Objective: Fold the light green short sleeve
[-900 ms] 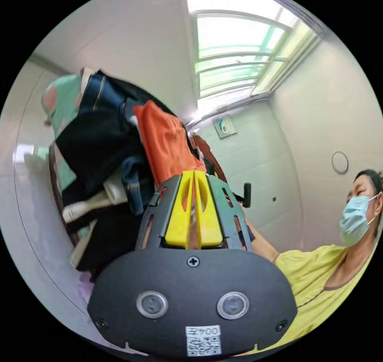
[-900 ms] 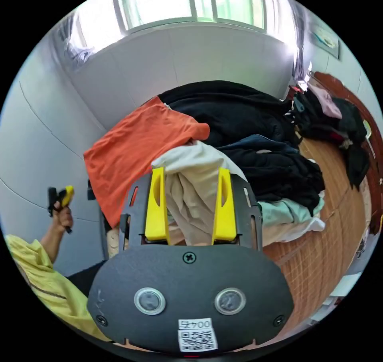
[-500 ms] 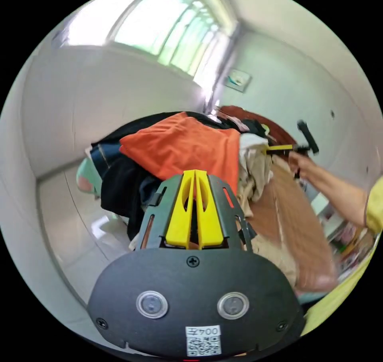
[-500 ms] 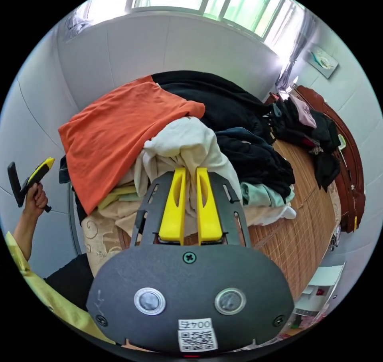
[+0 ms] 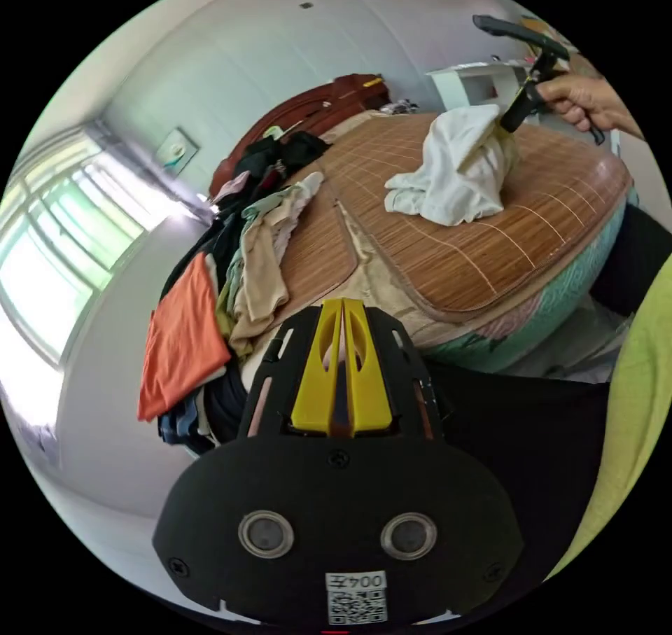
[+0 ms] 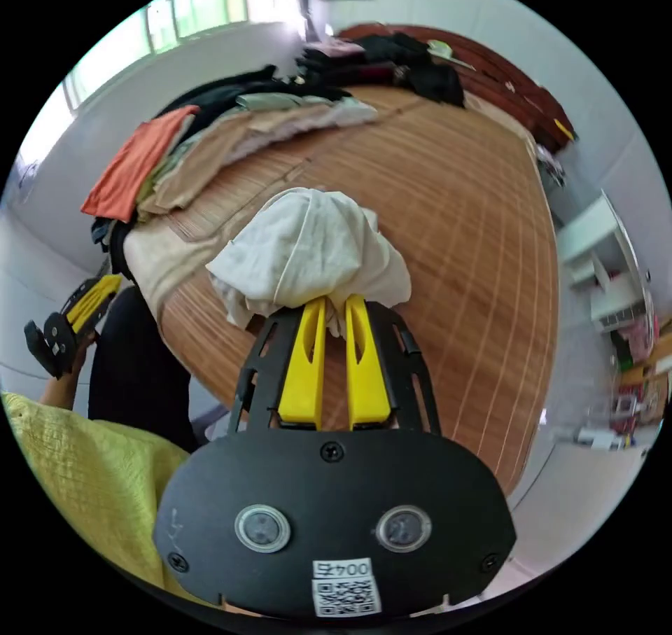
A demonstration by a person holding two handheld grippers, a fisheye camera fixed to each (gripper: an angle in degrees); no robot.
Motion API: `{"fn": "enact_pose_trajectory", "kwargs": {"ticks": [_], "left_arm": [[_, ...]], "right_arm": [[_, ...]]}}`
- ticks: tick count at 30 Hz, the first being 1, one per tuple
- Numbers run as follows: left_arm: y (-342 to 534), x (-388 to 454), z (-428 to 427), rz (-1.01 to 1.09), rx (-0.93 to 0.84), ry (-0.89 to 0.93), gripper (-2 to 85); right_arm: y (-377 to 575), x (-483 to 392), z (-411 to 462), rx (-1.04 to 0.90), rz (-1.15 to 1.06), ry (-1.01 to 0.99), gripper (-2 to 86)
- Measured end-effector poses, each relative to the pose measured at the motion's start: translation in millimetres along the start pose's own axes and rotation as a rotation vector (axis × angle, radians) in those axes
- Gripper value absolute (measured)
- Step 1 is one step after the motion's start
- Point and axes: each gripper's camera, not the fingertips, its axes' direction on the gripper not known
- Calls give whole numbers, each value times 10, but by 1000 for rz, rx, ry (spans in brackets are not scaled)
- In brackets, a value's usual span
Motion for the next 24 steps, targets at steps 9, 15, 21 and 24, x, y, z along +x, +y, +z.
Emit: {"fn": "enact_pose_trajectory", "kwargs": {"ticks": [9, 15, 21, 24], "left_arm": [[-980, 691, 155, 221, -179, -60, 8], [-1400, 840, 136, 259, -258, -47, 4], [-1804, 693, 131, 197, -343, 76, 2], [-1940, 524, 84, 139, -354, 171, 2]], "right_arm": [[863, -292, 838, -73, 24, 183, -3], [976, -546, 1413, 41, 202, 162, -6], [943, -691, 1910, 64, 124, 163, -7], [1009, -603, 2140, 127, 188, 84, -7]]}}
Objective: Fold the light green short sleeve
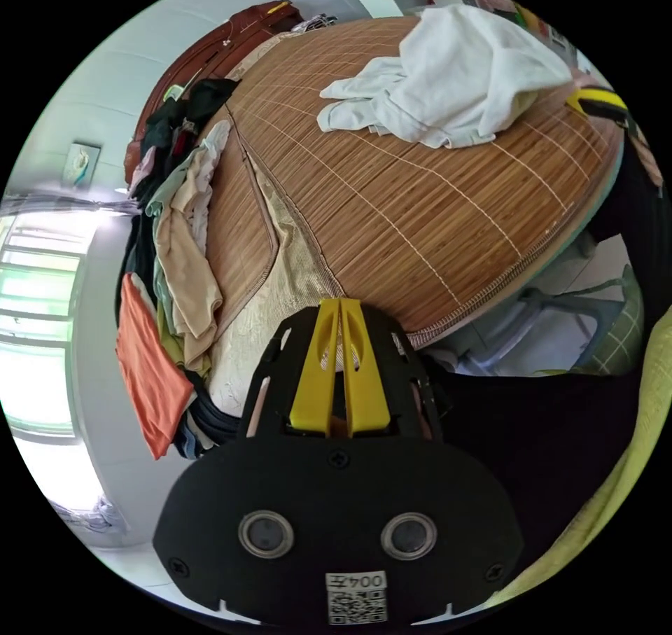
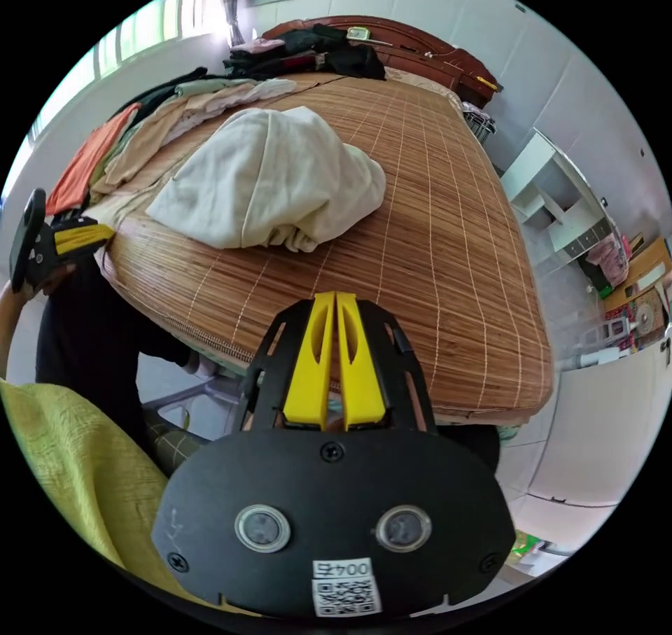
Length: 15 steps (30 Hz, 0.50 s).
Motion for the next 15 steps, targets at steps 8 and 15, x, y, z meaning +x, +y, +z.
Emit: {"fn": "enact_pose_trajectory", "kwargs": {"ticks": [8, 15], "left_arm": [[-88, 186, -216, 32, -3, -77, 2], [-179, 62, -368, -90, -64, 21, 3]], "right_arm": [[98, -71, 602, 51, -20, 16, -5], [8, 232, 931, 44, 71, -222, 58]]}}
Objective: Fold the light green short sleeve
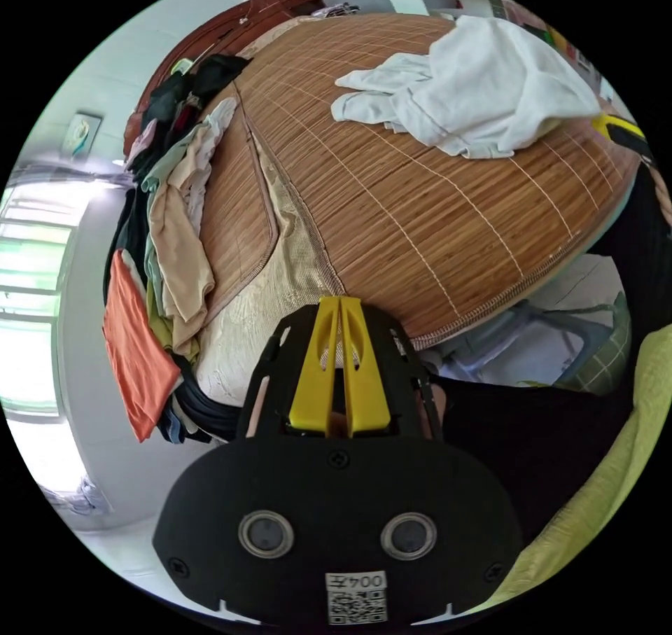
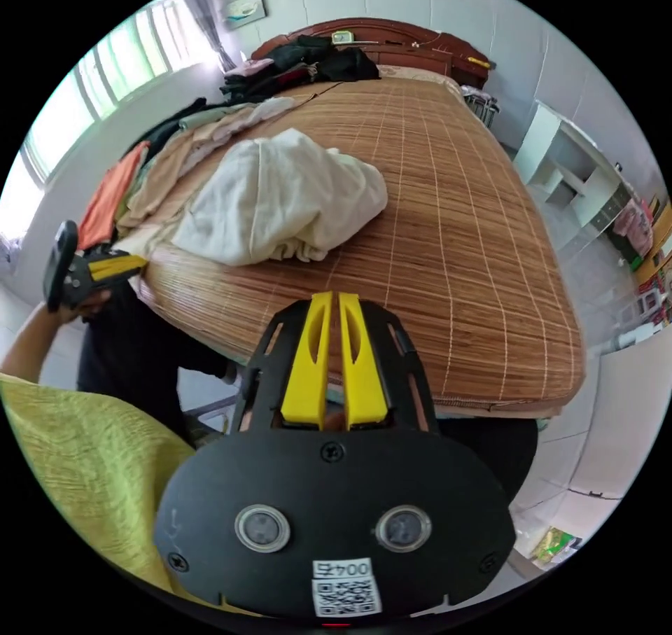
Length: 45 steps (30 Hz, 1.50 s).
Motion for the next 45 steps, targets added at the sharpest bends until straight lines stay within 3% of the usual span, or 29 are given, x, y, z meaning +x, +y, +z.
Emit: {"fn": "enact_pose_trajectory", "kwargs": {"ticks": [4, 14, 20, 27, 31, 35, 45], "left_arm": [[95, 168, -113, 16, 27, -78, 3], [430, 905, -273, 124, 90, -563, 18], [602, 660, -620, 2, 156, -462, 89], [722, 666, -1023, -2, 250, -239, 144], [757, 700, -1168, 20, 300, -112, 151], [815, 680, -1256, 63, 339, -24, 153], [1060, 514, -1175, 80, 316, 32, 152]], "right_arm": [[-99, 314, 31, 116, 120, -236, 115], [-225, 735, 743, 101, 325, -484, 132], [-224, 668, 1165, 48, 224, -420, 27], [187, 1422, 832, 298, 375, -365, -2], [660, 2117, 788, 396, 611, -276, 13], [1065, 2457, 869, 461, 702, -366, 65], [1288, 1609, 1843, 209, 610, -659, 147]]}}
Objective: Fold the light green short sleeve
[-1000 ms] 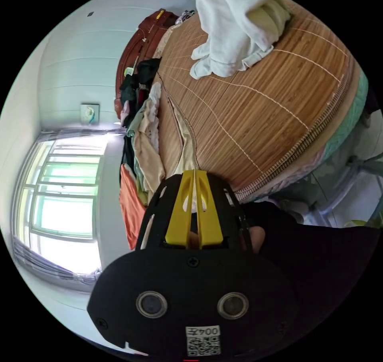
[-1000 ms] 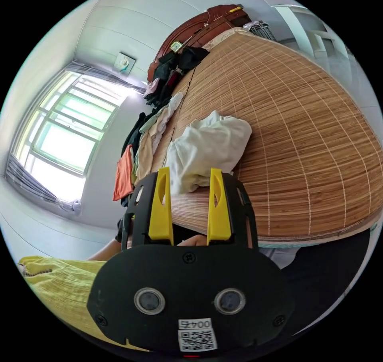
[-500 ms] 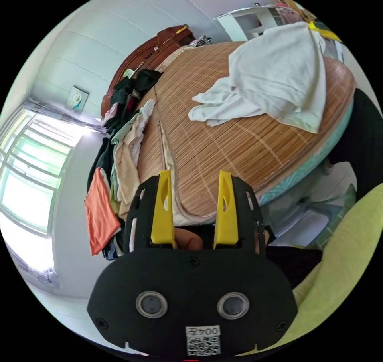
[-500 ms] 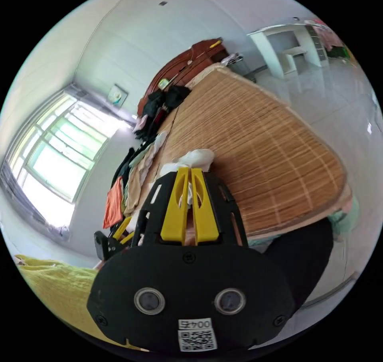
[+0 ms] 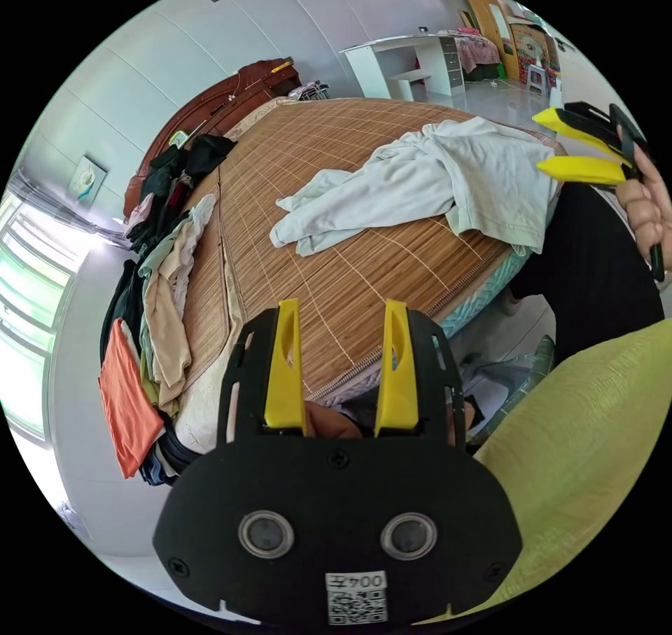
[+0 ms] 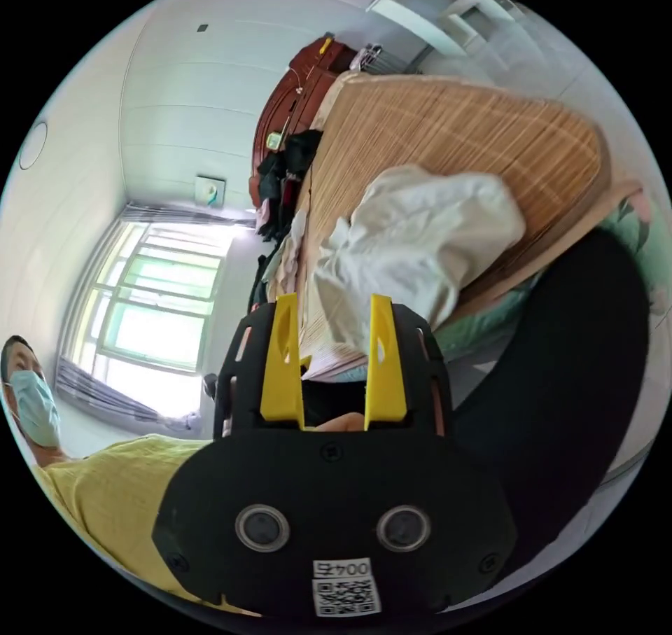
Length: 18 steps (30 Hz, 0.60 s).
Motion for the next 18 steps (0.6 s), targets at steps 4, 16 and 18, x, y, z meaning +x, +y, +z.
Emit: {"fn": "enact_pose_trajectory", "kwargs": {"ticks": [4, 16, 18], "left_arm": [[165, -63, -30, -2, 4, 36, 150], [776, -499, -148, -63, 12, 86, 147], [901, -603, -204, -76, 27, 107, 147]], "right_arm": [[145, -351, 582, -83, -201, 267, 169], [759, -508, 1686, -132, -773, 1030, 22], [725, -523, 1296, -48, -737, 953, 10]]}}
